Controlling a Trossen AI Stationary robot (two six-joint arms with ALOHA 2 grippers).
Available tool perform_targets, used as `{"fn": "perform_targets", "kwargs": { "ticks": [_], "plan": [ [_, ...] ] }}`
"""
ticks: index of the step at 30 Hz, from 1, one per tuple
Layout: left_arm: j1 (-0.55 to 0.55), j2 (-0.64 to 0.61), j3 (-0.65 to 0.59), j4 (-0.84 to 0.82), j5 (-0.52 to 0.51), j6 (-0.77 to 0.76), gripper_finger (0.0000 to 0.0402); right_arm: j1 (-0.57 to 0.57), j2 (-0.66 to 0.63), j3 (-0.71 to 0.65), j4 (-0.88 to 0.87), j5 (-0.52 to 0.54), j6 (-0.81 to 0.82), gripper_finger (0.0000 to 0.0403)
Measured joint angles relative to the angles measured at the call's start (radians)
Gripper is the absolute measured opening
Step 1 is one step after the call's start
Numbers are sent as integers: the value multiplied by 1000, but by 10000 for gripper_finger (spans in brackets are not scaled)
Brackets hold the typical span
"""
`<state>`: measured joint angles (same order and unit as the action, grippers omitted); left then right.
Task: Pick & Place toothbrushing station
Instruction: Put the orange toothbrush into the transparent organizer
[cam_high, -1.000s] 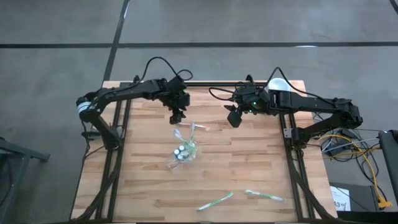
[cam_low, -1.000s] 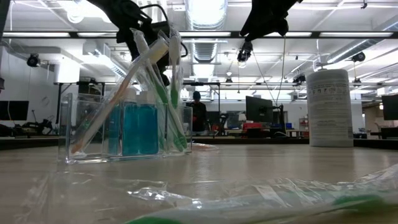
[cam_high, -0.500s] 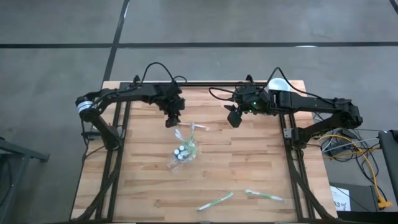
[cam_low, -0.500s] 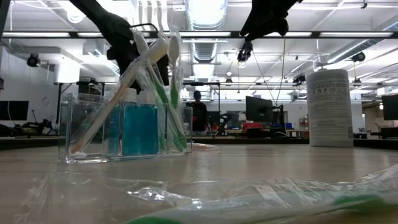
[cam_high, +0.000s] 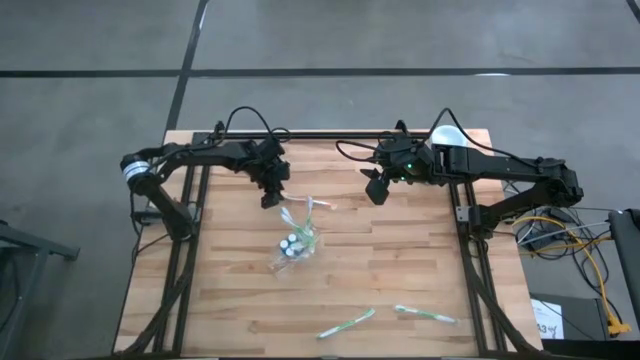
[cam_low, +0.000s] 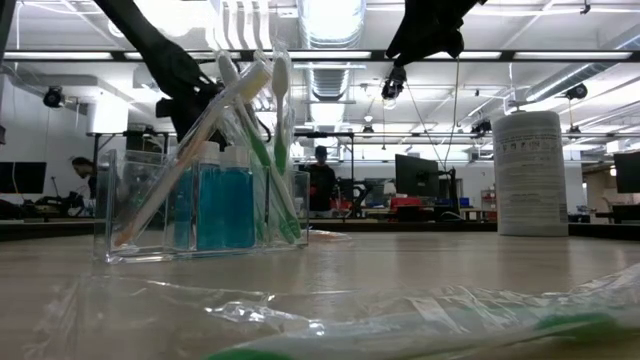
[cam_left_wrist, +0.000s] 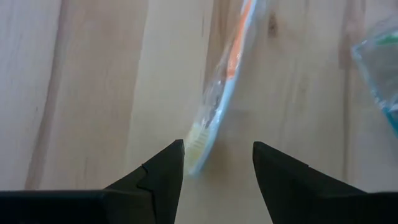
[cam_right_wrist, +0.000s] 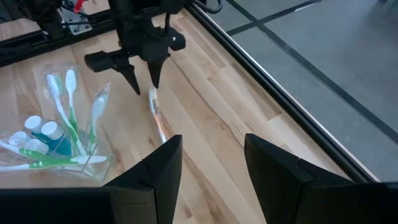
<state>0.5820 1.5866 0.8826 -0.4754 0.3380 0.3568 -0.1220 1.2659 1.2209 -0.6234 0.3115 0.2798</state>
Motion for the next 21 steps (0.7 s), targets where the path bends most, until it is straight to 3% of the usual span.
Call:
{"fn": "perform_targets", "kwargs": {
  "ticks": [5,21],
  "plan": [
    [34,-5,-52,125,111,-51,195,0,0,0,0,0,0,169],
    [71,-132,-237,355,106,-101,191,0,0,0,0,0,0,169]
  ]
}}
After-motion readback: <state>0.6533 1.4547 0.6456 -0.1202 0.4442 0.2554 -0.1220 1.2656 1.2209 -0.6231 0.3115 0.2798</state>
